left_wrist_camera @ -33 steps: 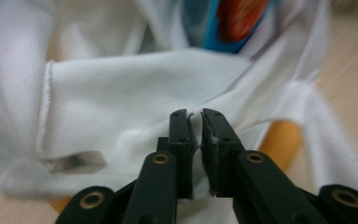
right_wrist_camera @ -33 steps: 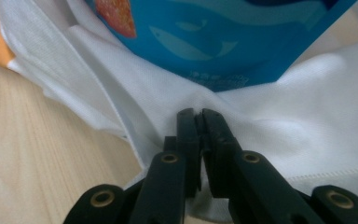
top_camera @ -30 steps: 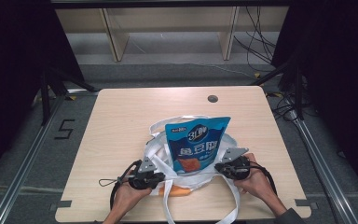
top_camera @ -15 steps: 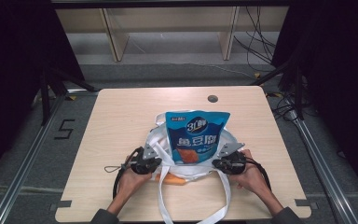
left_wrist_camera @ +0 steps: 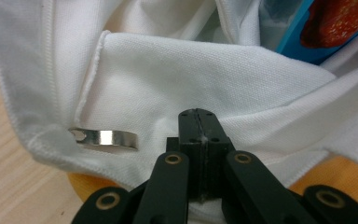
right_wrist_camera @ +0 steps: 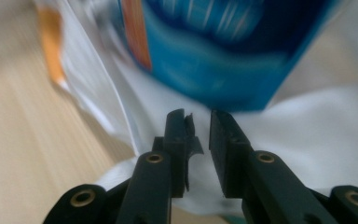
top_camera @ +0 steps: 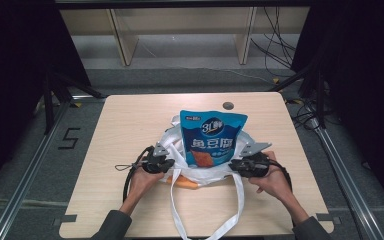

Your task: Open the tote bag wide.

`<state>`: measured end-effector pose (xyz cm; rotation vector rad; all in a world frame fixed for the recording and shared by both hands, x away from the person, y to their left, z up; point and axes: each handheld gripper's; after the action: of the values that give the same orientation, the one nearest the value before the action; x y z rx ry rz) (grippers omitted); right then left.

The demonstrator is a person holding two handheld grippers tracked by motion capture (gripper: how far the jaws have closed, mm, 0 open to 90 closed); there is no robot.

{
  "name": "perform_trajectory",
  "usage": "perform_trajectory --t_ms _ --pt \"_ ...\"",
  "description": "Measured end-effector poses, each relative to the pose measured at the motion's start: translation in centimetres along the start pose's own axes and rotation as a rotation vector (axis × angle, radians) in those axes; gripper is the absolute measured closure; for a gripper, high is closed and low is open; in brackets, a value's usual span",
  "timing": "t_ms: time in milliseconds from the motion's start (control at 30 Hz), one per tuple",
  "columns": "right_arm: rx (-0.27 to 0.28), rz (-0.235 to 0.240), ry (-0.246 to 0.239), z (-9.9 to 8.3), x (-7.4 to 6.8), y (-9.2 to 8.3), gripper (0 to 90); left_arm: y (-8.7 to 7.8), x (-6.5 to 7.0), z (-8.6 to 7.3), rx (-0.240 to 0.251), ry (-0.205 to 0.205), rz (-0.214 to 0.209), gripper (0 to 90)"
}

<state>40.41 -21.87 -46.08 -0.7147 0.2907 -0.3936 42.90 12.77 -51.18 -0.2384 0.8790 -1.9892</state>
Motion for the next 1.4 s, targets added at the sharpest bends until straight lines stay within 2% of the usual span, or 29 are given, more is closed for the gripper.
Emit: perform_trajectory --t_ms 67,100,133,200,233,300,333,367,433,500,533,600,633,667,700,800,867,900,933,1000,1033,1067,1100,1133,1200,1267,1333,1400 --pt "0.066 -0.015 -0.005 1.1 -0.2 -2.3 79.0 0.0 0.0 0.0 -0.002 -0.004 -0.001 88.9" --pt "0.098 -0.063 -0.044 2.1 0.0 -4.0 79.1 0.0 0.0 0.1 -0.002 0.003 -0.001 88.9" --pt "0.101 -0.104 -0.051 2.5 0.1 -4.6 78.5 0.0 0.0 0.1 -0.002 0.003 -0.003 88.9" --pt "0.111 -0.165 -0.063 3.2 0.8 -5.6 77.6 0.0 0.0 0.0 -0.003 -0.002 0.001 88.9" --pt "0.122 -0.211 -0.041 3.6 1.6 -5.9 77.2 0.0 0.0 0.1 -0.003 0.001 0.006 88.9" --pt "0.111 -0.242 -0.030 3.9 2.5 -5.8 75.6 0.0 -0.1 0.1 -0.003 0.004 -0.005 88.9" --pt "0.107 -0.266 -0.041 4.0 3.2 -5.7 74.1 0.0 0.0 0.0 0.001 -0.007 -0.007 88.9" --pt "0.114 -0.284 -0.025 4.0 3.8 -5.5 73.2 0.0 -0.1 0.0 0.001 -0.005 -0.007 88.9" --pt "0.101 -0.252 0.036 4.0 5.3 -4.7 72.5 0.0 -0.1 0.1 0.000 0.007 -0.006 88.9" --pt "0.082 -0.236 0.034 3.8 6.1 -3.9 78.4 0.1 -0.1 0.0 0.000 -0.018 -0.014 88.9" --pt "0.060 -0.230 0.028 3.5 6.6 -3.2 84.2 0.0 -0.2 0.0 0.005 -0.001 -0.011 88.8" --pt "0.025 -0.272 0.051 2.8 7.3 -2.5 87.5 0.1 -0.1 0.0 0.000 -0.014 -0.013 88.8" --pt "0.014 -0.280 0.052 2.4 7.8 -2.3 87.9 0.0 -0.1 0.0 0.004 0.002 -0.012 88.8" --pt "0.010 -0.288 0.085 1.8 8.3 -2.0 88.1 0.1 -0.1 -0.1 0.001 -0.015 -0.015 88.9" --pt "-0.006 -0.289 0.109 0.8 9.2 -1.3 88.1 0.0 -0.1 -0.1 0.006 -0.010 -0.013 88.8" --pt "-0.031 -0.265 0.156 -0.9 10.4 0.1 88.1 0.0 -0.1 0.0 0.006 0.001 -0.011 88.8" --pt "-0.027 -0.255 0.172 -1.6 10.9 0.8 88.0 0.1 -0.1 -0.1 0.009 -0.014 -0.016 88.8" --pt "-0.033 -0.269 0.172 -1.7 10.9 0.9 88.0 0.1 -0.2 -0.1 0.014 -0.001 -0.017 88.8" --pt "-0.035 -0.271 0.175 -1.8 11.0 1.3 88.0 0.1 -0.2 -0.1 0.014 -0.006 -0.011 88.8" --pt "-0.046 -0.287 0.146 -1.9 11.0 1.6 87.8 0.1 0.0 -0.1 0.010 -0.015 -0.005 88.6" --pt "-0.060 -0.287 0.148 -1.7 10.9 1.3 86.7 0.0 0.0 0.0 0.009 -0.011 -0.005 87.7" --pt "-0.050 -0.295 0.147 -1.5 10.8 1.2 85.0 -0.1 -0.1 0.1 0.006 -0.011 -0.005 86.5" --pt "-0.029 -0.300 0.162 -1.2 10.5 0.7 82.0 -0.3 -0.1 0.2 0.015 -0.031 -0.007 83.0" --pt "-0.012 -0.293 0.159 -0.8 10.4 0.2 80.5 -0.5 -0.1 0.5 0.027 -0.034 -0.004 80.0" --pt "0.050 -0.309 0.163 -0.1 9.9 -1.0 78.4 -1.0 -0.1 1.1 0.055 -0.037 0.000 75.1" --pt "0.101 -0.306 0.122 0.6 9.5 -2.3 76.9 -1.5 0.0 1.6 0.081 -0.031 0.000 74.6" --pt "0.147 -0.289 0.108 1.3 8.5 -3.3 75.8 -2.0 0.1 2.0 0.100 -0.017 -0.003 74.6" --pt "0.160 -0.259 0.084 1.9 7.3 -4.1 75.1 -2.5 0.1 2.2 0.124 -0.030 0.004 74.6"
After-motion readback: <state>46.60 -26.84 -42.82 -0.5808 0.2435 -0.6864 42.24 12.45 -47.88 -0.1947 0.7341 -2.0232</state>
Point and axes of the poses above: each handheld gripper's, and its own axes: y roughly forward along the jaws, z roughly out of its top, x roughly to its right, and after that the axes turned 14 degrees about z, right-handed
